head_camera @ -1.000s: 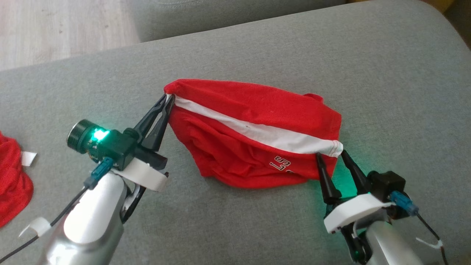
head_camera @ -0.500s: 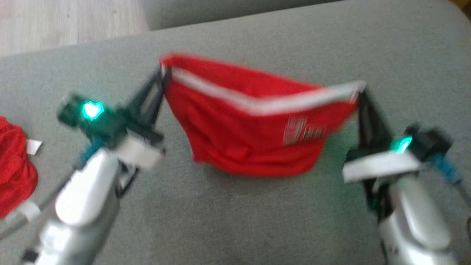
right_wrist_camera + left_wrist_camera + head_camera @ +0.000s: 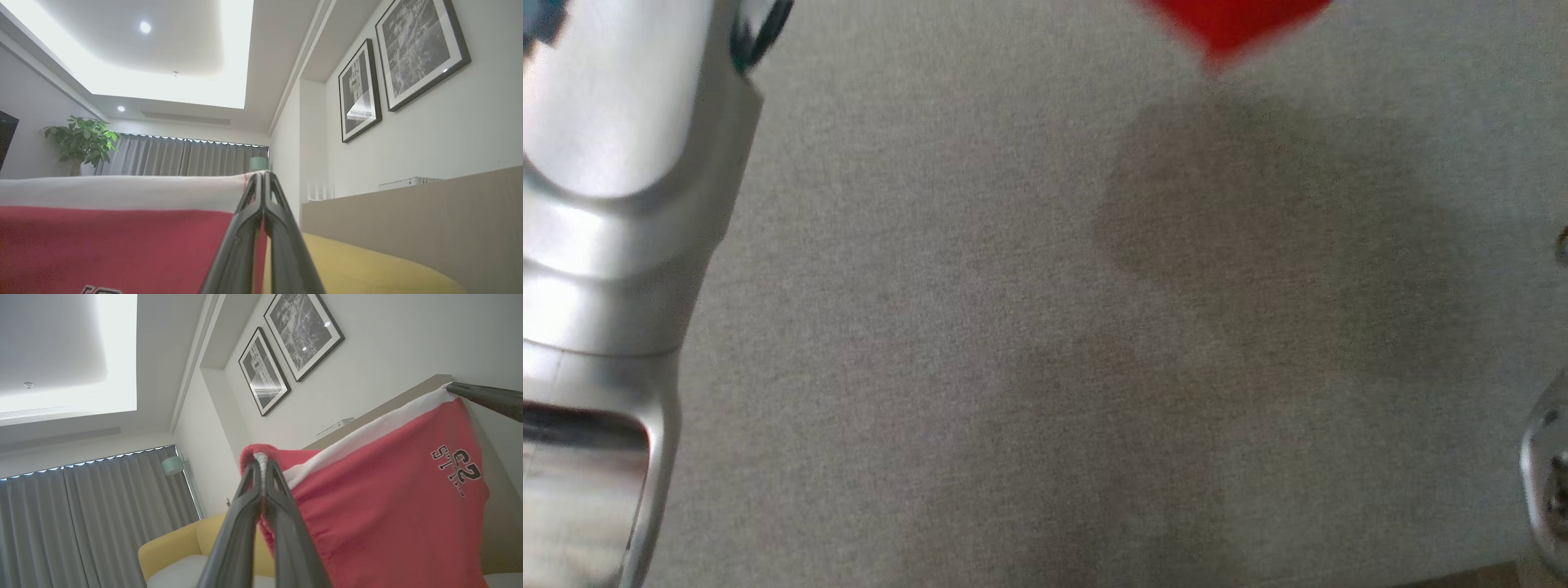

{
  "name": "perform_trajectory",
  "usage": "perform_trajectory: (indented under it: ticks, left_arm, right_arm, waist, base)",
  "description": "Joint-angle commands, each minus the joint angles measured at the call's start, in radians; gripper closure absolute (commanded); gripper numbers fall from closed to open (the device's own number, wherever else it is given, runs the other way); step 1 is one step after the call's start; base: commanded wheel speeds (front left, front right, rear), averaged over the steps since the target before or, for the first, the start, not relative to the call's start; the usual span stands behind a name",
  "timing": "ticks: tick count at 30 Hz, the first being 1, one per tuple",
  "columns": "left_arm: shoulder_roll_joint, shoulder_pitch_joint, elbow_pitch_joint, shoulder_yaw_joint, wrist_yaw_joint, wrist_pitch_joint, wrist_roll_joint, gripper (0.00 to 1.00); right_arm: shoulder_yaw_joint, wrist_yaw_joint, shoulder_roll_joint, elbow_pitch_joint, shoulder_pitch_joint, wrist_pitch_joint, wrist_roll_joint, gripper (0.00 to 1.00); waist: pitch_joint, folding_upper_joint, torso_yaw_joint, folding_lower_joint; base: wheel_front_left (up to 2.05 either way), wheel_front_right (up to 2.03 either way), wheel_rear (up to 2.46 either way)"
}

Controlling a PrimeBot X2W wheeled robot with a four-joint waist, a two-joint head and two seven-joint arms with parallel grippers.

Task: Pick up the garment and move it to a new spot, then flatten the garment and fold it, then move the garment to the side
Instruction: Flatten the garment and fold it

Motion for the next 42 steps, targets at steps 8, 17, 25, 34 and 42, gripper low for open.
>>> perform_trajectory:
  ticks: [8,17,25,34,42]
  left_arm:
    - [0.043,0.151,-0.103,0.02,0.002,-0.003,0.003,1.0]
    - [0.06,0.731,-0.225,0.054,0.024,-0.003,-0.011,1.0]
    - [0.017,1.072,-0.309,0.062,0.033,-0.003,-0.02,1.0]
    - [-0.031,1.121,-0.311,0.019,0.014,-0.003,-0.037,1.0]
    - [-0.123,0.873,-0.101,0.033,0.009,-0.003,-0.122,1.0]
  right_arm:
    - [0.029,-0.001,0.021,-0.169,0.171,-0.001,-0.02,1.0]
    - [0.036,-0.001,0.099,-0.285,0.634,-0.001,0.006,1.0]
    - [0.005,-0.001,0.111,-0.359,0.904,-0.001,0.001,1.0]
    - [-0.003,-0.001,0.093,-0.314,0.951,-0.001,-0.016,1.0]
    - [0.077,-0.001,-0.005,-0.006,0.676,0.0,-0.018,1.0]
  waist:
    - [0.031,0.0,0.009,-0.0003]
    - [-0.064,0.0,0.0,-0.0003]
    - [-0.125,0.0,0.002,-0.0003]
    - [-0.109,0.0,0.051,-0.0003]
    - [-0.042,0.0,0.119,-0.0003]
  base:
    - [0.0,0.0,0.0]
    - [0.0,0.0,0.0]
    - [0.0,0.0,0.0]
    - [0.0,0.0,0.0]
    - [0.0,0.0,0.0]
